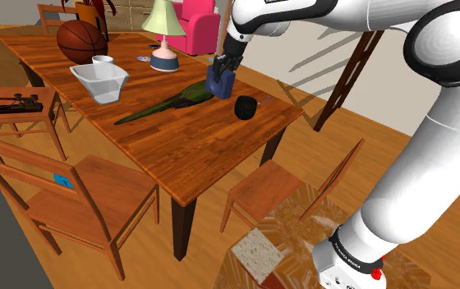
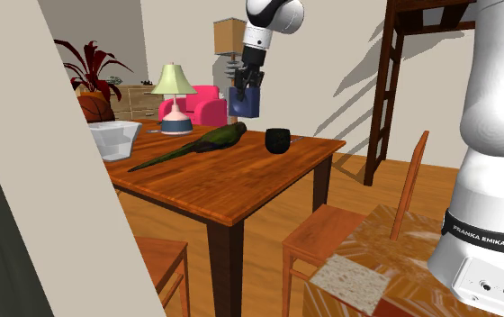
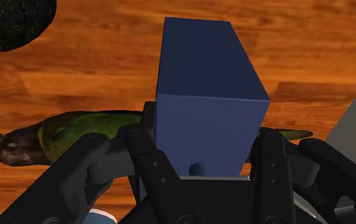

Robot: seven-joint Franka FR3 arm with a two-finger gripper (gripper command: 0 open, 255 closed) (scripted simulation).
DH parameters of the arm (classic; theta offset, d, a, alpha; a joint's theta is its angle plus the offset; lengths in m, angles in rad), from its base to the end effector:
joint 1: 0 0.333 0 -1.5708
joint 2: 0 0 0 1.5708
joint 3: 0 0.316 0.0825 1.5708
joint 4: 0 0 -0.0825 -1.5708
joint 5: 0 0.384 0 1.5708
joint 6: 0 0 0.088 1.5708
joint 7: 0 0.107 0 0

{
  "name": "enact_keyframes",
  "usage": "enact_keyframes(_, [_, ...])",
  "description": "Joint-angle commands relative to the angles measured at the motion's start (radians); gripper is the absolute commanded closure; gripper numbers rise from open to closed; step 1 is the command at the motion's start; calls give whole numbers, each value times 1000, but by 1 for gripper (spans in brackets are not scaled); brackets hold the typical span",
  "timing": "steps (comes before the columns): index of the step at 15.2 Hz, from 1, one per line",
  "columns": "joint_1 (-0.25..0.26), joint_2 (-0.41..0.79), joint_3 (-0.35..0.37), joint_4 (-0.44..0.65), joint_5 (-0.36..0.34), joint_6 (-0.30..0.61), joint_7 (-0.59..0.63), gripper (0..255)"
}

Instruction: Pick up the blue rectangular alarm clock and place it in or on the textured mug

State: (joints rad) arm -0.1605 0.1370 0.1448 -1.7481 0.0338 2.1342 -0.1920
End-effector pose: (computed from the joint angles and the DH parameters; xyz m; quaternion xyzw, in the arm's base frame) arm 0.6269 -0.0128 0.5134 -0.9888 -0.0783 -0.1268 0.0119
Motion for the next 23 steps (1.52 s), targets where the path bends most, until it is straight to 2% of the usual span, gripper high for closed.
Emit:
enact_keyframes(1, [-25,14,-17,29,12,-17,-49,255])
enact_keyframes(10, [-142,118,-83,187,64,-86,-247,255])
enact_keyframes(16, [-228,245,-119,383,97,-169,-370,255])
enact_keyframes(23, [-228,246,-117,291,101,-77,-382,255])
